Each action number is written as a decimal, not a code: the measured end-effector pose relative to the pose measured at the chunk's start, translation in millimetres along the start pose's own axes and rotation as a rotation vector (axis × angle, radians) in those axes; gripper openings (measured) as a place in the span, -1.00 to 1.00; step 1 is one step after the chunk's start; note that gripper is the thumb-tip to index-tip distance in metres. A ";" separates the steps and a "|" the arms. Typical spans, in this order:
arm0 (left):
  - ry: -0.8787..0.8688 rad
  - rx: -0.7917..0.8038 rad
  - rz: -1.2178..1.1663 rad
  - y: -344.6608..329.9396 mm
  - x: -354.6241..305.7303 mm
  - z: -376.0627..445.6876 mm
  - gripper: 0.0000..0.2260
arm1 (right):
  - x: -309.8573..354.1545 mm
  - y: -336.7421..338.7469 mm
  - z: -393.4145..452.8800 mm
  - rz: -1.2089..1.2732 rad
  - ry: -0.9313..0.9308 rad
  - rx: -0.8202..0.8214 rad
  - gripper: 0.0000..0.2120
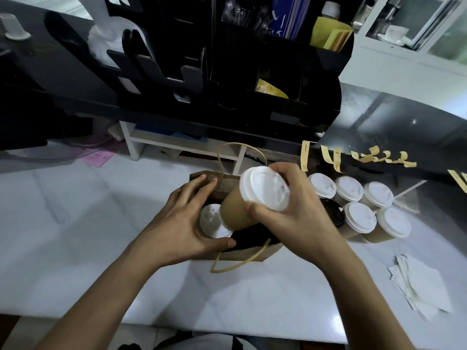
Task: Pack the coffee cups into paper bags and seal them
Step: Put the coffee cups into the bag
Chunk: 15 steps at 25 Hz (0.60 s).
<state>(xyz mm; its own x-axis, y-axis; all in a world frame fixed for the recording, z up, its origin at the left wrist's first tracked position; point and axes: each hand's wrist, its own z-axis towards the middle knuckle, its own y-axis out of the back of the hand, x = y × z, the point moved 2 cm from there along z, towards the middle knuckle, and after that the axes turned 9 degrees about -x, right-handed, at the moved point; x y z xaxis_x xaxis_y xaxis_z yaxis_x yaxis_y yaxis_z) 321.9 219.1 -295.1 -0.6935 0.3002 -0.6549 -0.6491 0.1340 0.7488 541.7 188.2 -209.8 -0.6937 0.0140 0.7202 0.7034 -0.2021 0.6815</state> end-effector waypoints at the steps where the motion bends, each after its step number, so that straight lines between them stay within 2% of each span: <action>1: 0.003 0.003 0.003 -0.1 0.2 -0.2 0.09 | -1.4 -6.4 -0.2 -0.001 -0.008 0.004 -0.39; 4: 0.023 0.016 0.007 -0.5 0.9 -0.4 0.10 | -7.4 -17.1 1.2 -0.084 -0.030 0.015 -0.40; 8: 0.023 0.022 0.009 -0.9 1.7 -0.7 0.08 | -20.2 -11.1 4.4 -0.300 -0.057 0.063 -0.28; 15: 0.018 0.030 0.001 -1.8 -0.7 -0.9 0.08 | -20.7 -16.8 12.5 -0.537 -0.011 0.262 -0.28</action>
<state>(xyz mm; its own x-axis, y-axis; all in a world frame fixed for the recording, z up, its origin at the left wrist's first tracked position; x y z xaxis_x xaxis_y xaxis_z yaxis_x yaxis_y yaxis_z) 323.3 217.7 -296.1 -0.6998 0.2833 -0.6557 -0.6390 0.1620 0.7520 546.1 203.6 -234.5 -0.9622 0.0575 0.2660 0.2702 0.0842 0.9591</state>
